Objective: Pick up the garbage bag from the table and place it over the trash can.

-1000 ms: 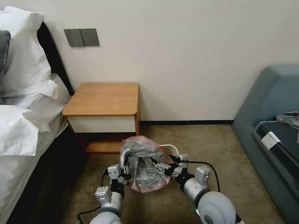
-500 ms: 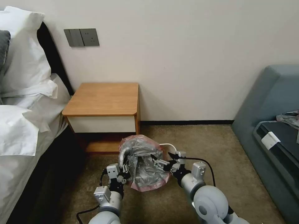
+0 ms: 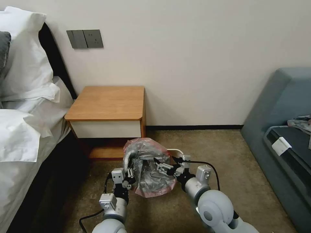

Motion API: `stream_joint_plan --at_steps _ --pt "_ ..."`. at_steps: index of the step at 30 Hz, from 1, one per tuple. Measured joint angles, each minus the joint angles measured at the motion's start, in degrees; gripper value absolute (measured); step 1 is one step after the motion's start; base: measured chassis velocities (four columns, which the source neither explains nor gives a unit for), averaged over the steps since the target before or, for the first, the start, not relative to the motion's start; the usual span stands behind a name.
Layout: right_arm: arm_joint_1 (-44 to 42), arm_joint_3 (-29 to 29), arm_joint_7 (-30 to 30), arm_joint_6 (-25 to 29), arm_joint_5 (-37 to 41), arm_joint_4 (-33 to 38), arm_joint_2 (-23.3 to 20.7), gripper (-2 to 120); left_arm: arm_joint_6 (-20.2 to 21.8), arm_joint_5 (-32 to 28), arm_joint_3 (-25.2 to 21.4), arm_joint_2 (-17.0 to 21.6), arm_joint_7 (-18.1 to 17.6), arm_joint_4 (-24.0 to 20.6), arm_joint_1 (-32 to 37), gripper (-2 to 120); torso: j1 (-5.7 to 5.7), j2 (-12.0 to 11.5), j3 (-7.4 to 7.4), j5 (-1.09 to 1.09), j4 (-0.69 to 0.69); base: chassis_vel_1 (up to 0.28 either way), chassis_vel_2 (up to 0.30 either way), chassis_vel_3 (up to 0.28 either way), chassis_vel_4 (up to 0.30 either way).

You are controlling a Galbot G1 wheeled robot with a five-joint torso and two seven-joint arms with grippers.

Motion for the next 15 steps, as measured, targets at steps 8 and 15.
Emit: stream_joint_plan --at_steps 8,15 --pt "-0.17 -0.03 -0.3 0.14 -0.07 -0.2 0.23 78 0.05 -0.61 0.16 -0.2 -0.15 -0.22 0.07 3 0.0 0.0 0.0 0.0 0.0 0.0 0.0 0.0 0.0" --pt "-0.45 -0.01 -2.67 1.26 -1.61 -0.68 0.19 52 2.05 -4.83 0.57 -0.46 -1.91 -0.86 0.04 3 0.0 0.0 0.0 0.0 0.0 0.0 0.0 0.0 0.0"
